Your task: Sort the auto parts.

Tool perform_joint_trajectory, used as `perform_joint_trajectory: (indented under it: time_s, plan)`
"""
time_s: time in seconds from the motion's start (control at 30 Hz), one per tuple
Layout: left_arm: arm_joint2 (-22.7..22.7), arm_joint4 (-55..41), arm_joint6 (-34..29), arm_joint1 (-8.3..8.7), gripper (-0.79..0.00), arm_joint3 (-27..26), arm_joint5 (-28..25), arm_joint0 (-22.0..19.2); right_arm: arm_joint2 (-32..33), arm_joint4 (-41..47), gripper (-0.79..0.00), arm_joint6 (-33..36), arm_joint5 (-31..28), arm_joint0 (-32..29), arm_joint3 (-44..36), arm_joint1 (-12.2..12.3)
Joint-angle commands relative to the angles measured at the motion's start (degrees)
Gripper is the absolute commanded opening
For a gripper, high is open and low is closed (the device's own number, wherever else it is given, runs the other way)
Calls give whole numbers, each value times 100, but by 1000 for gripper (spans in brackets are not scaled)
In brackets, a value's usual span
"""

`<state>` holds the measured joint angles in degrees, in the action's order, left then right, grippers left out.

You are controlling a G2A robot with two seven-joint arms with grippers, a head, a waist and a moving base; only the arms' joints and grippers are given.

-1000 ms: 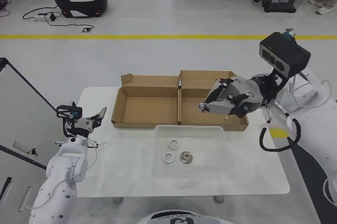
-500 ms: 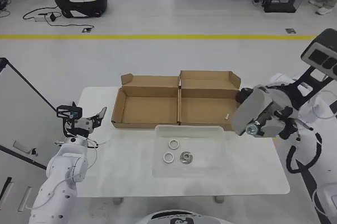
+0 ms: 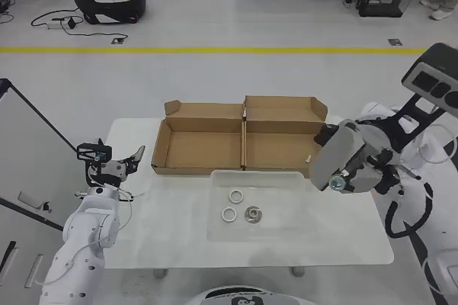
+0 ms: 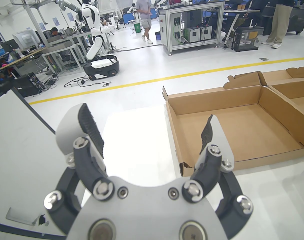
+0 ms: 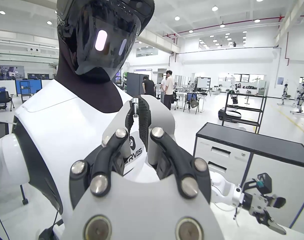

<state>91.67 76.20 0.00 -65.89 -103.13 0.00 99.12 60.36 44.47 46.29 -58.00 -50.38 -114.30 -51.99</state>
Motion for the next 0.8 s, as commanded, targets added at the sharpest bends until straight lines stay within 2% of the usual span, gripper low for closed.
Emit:
perform_joint_trajectory:
  time_s: [0.0, 0.37, 0.57, 0.77]
  plan:
    - [0, 0, 0, 0, 0, 0, 0, 0, 0, 0, -785, 0, 0, 0, 0, 0]
    - [0, 0, 0, 0, 0, 0, 0, 0, 219, 28, -785, -715, 0, -423, -402, -117]
    - [0, 0, 0, 0, 0, 0, 0, 0, 443, -268, -785, -625, 106, -610, -409, -150]
    - [0, 0, 0, 0, 0, 0, 0, 0, 596, -681, -785, -443, 575, -672, -476, -154]
